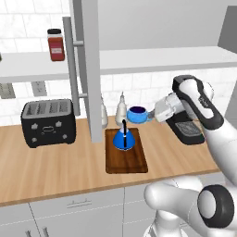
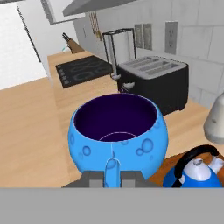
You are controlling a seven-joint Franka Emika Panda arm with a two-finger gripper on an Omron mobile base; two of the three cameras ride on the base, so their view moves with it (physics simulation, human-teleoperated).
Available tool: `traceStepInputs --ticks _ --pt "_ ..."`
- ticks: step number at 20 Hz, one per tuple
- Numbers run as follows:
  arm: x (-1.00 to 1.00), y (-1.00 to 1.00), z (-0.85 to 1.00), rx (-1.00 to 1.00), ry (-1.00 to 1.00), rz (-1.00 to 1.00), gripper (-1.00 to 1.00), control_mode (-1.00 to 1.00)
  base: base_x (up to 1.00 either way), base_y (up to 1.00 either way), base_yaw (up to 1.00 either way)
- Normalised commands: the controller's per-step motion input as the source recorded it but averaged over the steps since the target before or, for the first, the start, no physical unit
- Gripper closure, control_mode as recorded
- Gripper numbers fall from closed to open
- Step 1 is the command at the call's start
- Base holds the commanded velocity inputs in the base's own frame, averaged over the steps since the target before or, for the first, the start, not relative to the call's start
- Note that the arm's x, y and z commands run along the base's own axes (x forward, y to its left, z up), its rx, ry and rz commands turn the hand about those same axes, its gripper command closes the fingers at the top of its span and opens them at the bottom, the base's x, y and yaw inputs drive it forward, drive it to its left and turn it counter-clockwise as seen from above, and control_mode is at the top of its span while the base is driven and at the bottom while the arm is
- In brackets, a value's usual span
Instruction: Pick the kettle from the counter and place it on the tray. Then pick the mug from the cabinet and place it on the tray. Then close the cabinet doors.
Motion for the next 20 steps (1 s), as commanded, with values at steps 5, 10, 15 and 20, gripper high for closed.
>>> traceStepInputs --ticks 5,10,15,20 --pt "0.01 0.2 -0.94 0.0 0.01 0.01 1.0 -1.0 0.0 0.0 0.0" --pt "0.23 0.01 -0.54 0.0 0.07 0.11 1.0 -1.0 0.0 0.0 0.0" --pt "0.16 0.0 -0.32 -0.04 0.07 0.13 1.0 -1.0 0.0 0.0 0.0" --pt "0.11 0.0 -0.41 -0.03 0.01 0.06 1.0 -1.0 0.0 0.0 0.0"
